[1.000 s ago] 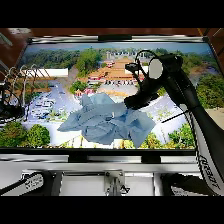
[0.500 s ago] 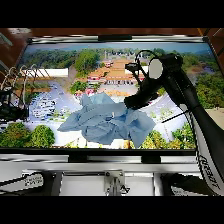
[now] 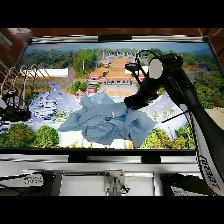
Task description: Fold the shirts.
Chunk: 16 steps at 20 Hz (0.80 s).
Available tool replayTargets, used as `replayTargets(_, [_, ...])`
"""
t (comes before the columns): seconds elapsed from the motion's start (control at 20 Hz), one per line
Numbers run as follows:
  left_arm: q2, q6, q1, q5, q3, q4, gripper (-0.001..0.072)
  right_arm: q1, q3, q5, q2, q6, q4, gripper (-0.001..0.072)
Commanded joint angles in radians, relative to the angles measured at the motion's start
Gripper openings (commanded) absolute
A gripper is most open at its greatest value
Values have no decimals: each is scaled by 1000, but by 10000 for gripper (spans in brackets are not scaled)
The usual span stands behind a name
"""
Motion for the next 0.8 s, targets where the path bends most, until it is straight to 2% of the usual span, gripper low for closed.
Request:
replayTargets(0.0, [-9,-5,2,27,2,7,328,1,0,7,0,3,2,77])
replayTargets(0.1, [-13,-5,4,32,2,10,279,1,0,15,0,3,1,77])
replayTargets(0.3, [-19,-5,8,46,2,11,265,1,0,32,0,3,2,77])
replayTargets(0.4, [-21,-4,8,60,2,11,204,1,0,40,0,3,2,77])
replayTargets(0.5, [-21,-2,8,69,2,11,200,1,0,42,0,3,2,77])
replayTargets(0.65, [-21,14,8,71,2,11,111,1,0,40,0,3,1,78])
replayTargets(0.75, [-21,14,8,71,2,10,105,1,0,40,0,3,1,78])
